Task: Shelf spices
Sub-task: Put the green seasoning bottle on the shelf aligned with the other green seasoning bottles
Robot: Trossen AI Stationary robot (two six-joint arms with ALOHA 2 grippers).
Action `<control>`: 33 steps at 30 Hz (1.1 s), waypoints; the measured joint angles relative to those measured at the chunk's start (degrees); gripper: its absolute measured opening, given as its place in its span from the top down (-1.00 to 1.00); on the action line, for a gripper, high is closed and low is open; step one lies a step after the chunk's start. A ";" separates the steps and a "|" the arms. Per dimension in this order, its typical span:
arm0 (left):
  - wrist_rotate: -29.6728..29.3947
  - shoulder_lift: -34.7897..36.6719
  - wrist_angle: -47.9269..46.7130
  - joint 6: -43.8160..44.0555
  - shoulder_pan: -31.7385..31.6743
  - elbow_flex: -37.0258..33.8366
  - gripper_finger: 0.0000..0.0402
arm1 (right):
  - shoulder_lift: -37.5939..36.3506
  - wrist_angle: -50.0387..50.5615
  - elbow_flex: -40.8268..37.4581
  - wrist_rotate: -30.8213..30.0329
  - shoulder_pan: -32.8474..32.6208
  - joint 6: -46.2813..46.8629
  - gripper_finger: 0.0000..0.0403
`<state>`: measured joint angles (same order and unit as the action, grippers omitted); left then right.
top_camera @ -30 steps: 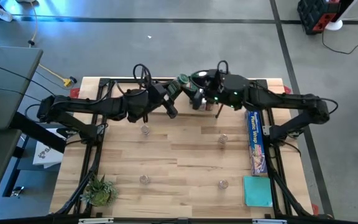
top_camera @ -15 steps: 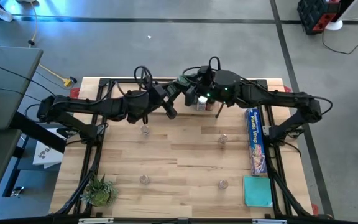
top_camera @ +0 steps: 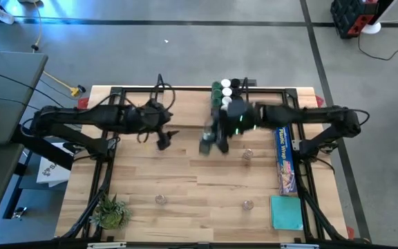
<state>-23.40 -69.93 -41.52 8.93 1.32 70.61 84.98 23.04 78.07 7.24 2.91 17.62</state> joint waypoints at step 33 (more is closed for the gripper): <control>6.52 5.98 -11.00 3.53 0.27 -0.02 -0.67 | 22.81 -28.60 -12.17 4.38 -9.04 -28.13 -0.28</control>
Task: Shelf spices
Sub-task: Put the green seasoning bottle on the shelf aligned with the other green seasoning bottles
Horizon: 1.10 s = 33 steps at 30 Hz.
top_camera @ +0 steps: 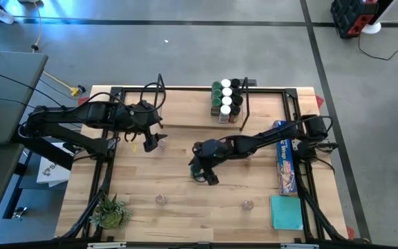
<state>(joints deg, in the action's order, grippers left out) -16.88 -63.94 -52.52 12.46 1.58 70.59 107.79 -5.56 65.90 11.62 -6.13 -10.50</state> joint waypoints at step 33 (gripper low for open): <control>30.61 -23.86 33.65 -23.73 1.22 -9.02 -0.67 | -47.64 72.65 16.54 -25.00 1.06 45.25 -0.42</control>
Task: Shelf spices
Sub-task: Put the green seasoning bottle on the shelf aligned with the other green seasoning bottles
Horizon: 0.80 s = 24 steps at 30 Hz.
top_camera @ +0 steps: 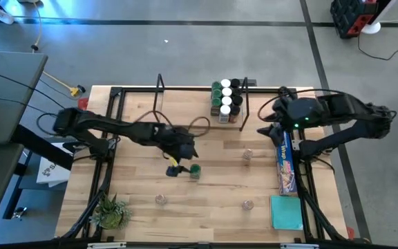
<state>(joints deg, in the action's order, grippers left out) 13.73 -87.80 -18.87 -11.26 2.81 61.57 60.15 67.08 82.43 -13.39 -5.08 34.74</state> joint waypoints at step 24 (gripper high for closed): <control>-8.68 -11.08 15.60 5.83 4.17 -3.22 -0.67 | 1.13 6.96 -0.11 2.89 -4.03 4.28 -0.42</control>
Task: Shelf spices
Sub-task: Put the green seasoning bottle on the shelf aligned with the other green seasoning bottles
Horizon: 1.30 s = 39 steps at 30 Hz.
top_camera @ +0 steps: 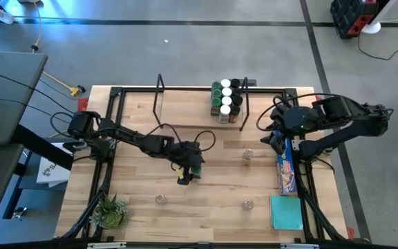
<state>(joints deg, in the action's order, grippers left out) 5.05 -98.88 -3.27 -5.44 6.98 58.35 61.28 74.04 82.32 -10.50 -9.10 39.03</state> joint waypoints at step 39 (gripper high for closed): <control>-26.38 1.12 18.51 14.39 11.18 -9.55 -0.27 | 1.79 3.36 0.00 3.48 0.00 -1.97 -0.42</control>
<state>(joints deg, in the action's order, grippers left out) -21.34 -97.76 15.24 8.95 18.16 48.80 63.07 77.40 82.32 -7.03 -9.10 37.06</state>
